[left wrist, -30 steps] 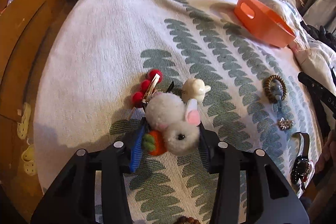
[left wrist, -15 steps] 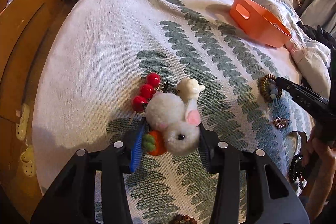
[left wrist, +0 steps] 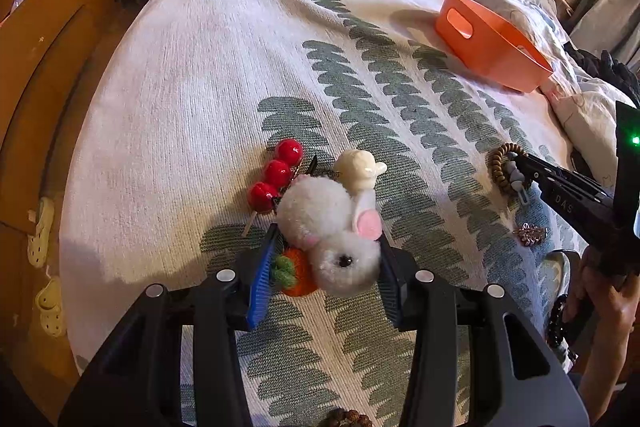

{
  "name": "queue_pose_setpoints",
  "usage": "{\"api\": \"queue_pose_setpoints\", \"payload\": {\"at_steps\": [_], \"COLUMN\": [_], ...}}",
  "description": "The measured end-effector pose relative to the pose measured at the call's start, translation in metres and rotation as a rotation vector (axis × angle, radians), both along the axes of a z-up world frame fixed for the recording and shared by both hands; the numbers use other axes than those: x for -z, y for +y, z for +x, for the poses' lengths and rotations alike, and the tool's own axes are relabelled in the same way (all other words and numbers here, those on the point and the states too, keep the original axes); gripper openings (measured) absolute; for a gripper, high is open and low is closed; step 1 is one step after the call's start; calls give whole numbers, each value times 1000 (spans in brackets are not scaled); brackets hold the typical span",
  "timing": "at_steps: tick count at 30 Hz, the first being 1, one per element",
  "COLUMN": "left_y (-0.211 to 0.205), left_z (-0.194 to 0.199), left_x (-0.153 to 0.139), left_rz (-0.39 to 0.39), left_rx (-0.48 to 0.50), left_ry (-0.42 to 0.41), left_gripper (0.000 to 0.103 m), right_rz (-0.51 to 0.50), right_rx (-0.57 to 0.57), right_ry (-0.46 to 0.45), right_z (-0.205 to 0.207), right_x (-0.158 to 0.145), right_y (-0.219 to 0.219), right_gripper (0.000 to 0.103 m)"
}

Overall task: Organize jewelry
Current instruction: 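Carry bunny to brown bracelet while right tool carries hair tie to black bracelet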

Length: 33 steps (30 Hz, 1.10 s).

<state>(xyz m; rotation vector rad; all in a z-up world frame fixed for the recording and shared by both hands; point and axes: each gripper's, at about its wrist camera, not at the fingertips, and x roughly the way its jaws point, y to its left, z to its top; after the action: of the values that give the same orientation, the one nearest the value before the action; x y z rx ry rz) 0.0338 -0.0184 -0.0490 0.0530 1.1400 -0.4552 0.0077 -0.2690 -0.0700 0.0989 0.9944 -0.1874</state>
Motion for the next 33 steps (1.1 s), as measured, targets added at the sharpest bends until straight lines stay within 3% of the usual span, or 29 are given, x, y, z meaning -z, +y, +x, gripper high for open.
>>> {"api": "queue_pose_setpoints", "payload": {"at_steps": [17,28,33], "left_y": [7,13,14], "left_z": [-6,-32,-56], "left_x": [-19,-52,-66], "left_rz": [-37,-60,-69], "left_rx": [-11,-13,2], "left_ry": [-27,-81,-106], "left_gripper": [45,45,45], "right_rz": [72,100,110], "right_rx": [-15,-41,-46], "right_ry": [-172,-215,-208], "right_z": [-30,-67,-103], "right_x": [-67,-98,-103], "right_y": [0,7,8], "right_gripper": [11,11,11]}}
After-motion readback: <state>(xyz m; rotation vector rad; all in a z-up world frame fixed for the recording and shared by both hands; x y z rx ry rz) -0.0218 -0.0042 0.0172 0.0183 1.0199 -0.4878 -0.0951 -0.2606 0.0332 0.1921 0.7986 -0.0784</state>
